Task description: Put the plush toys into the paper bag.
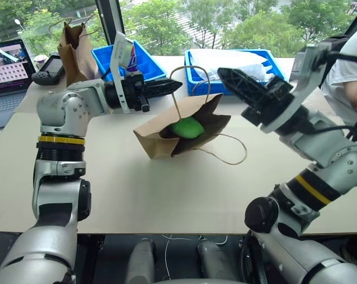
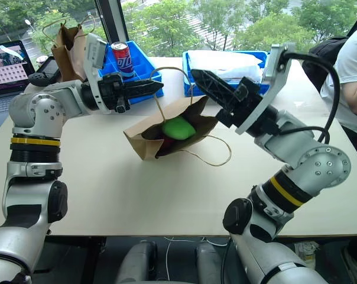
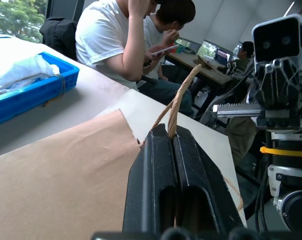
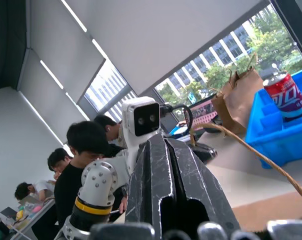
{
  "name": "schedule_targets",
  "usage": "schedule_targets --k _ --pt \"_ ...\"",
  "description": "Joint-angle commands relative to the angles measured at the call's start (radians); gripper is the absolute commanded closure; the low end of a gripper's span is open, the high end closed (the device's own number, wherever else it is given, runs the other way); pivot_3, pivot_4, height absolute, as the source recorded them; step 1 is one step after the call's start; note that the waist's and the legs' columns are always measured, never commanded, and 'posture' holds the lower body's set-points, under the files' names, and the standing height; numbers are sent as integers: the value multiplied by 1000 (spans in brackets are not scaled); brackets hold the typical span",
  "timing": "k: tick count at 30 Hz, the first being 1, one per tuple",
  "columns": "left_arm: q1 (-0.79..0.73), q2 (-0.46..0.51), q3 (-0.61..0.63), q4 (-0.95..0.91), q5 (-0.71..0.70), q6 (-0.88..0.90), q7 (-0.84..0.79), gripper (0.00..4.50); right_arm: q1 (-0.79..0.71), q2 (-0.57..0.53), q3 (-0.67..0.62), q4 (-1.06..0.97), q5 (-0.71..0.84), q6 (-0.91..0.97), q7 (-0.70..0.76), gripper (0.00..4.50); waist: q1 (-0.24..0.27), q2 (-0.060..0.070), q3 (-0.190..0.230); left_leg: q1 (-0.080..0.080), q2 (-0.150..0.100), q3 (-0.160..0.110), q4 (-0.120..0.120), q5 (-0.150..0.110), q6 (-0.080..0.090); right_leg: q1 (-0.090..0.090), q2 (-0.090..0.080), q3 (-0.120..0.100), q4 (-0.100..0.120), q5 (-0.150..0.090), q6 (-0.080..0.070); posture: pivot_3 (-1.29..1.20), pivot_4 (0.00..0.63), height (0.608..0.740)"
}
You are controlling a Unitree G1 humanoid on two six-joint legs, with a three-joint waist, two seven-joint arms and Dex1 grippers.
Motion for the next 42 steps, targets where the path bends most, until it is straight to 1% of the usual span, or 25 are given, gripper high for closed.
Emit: schedule_targets --k 1,2,3,4,5,6,8,11,13,15,17,21,27,30,33,37,40,41,42 --pt "-14 5 28 -38 -12 -13 -3 4500 53 -128 8 27 -34 -94 -17 4424 2 0 0 -1 0 0 0 0 0 0 -1 0 0 0 0 0 150 685" --pt "-10 1 29 -43 -16 -10 -1 4500 89 -176 18 34 -37 -94 3 4424 2 0 0 -1 -1 0 0 0 0 0 -2 -1 -1 0 0 0 150 685" --pt "-8 -2 29 -47 -18 -7 0 4500 120 -214 27 40 -36 -94 16 3901 4 0 0 -1 -2 0 0 0 0 0 -2 -1 -1 0 0 0 150 685" --pt "-5 -7 29 -53 -21 -4 1 4500 159 -257 31 43 -37 -91 28 3749 5 0 0 -2 -3 0 0 0 0 0 -3 -1 -1 0 1 0 150 685" --pt "-2 -11 30 -58 -25 0 3 4500 192 -290 24 50 -25 -84 32 3323 5 0 0 -2 -3 0 0 0 0 0 -4 -1 -1 -1 1 0 150 685" --pt "-1 -14 31 -61 -27 4 5 4500 221 -316 14 57 -10 -82 33 3095 3 0 0 -2 -4 0 0 0 0 0 -4 -1 -1 -1 1 0 150 685" --pt "0 -20 32 -63 -28 6 6 4500 275 -347 -13 74 27 -73 19 2364 1 0 0 -2 -4 0 0 0 0 -1 -4 0 -1 -1 1 0 150 685" --pt "3 -26 33 -63 -27 7 6 4500 357 -353 -25 70 91 -61 -11 1322 -7 0 0 -2 -4 0 0 0 1 -1 -4 0 0 -1 1 0 150 685" --pt "3 -30 33 -63 -26 9 5 4500 422 -310 -37 70 190 -76 -79 618 -9 0 0 -1 -4 -1 -1 1 1 0 -4 0 0 -1 1 0 150 685" --pt "3 -34 32 -63 -27 11 4 4500 473 -279 -23 68 303 -119 -153 36 -10 0 0 -2 -5 -2 -1 1 2 0 -4 0 0 -1 1 0 150 685" --pt "3 -36 33 -65 -29 15 4 4500 534 -256 19 48 415 -174 -230 36 -9 0 0 -2 -5 -2 -1 1 2 0 -4 0 0 -1 1 0 150 685" --pt "3 -39 32 -67 -30 18 3 4500 638 -241 123 8 553 -286 -350 36 -8 0 0 -2 -6 -2 -1 1 2 0 -5 -1 0 -1 2 0 150 685" --pt "7 -41 31 -72 -36 22 6 4500 695 -255 263 -34 713 -469 -453 36 -9 0 0 -2 -6 -3 0 1 3 1 -5 -1 0 -1 2 0 150 685" --pt "8 -40 32 -75 -38 23 7 4500 697 -271 300 -62 803 -553 -457 758 -8 0 0 -2 -6 -3 0 1 3 1 -5 -1 0 -1 2 0 150 685" --pt "9 -39 32 -76 -38 22 7 4500 698 -274 321 -87 812 -601 -413 1859 -8 0 0 -2 -6 -3 0 1 3 1 -5 -1 0 -1 2 0 150 685" --pt "8 -41 32 -76 -38 19 8 4500 685 -268 357 -110 812 -637 -346 3147 -8 0 0 -2 -6 -4 0 2 3 1 -5 -1 0 -1 2 0 150 685" --pt "5 -42 31 -72 -34 12 9 4500 607 -275 391 -85 812 -676 -341 4203 -9 0 0 -2 -6 -4 0 2 3 1 -5 -1 0 -1 2 0 150 685" --pt "5 -42 31 -70 -33 10 10 4500 584 -278 400 -77 812 -688 -341 4459 -10 0 0 -2 -6 -4 0 2 3 1 -5 -1 0 -1 2 0 150 685" --pt "2 -42 31 -67 -30 6 10 4500 552 -282 412 -65 812 -700 -348 4459 -10 0 0 -2 -6 -4 0 2 3 1 -5 -1 0 -1 2 0 150 685"
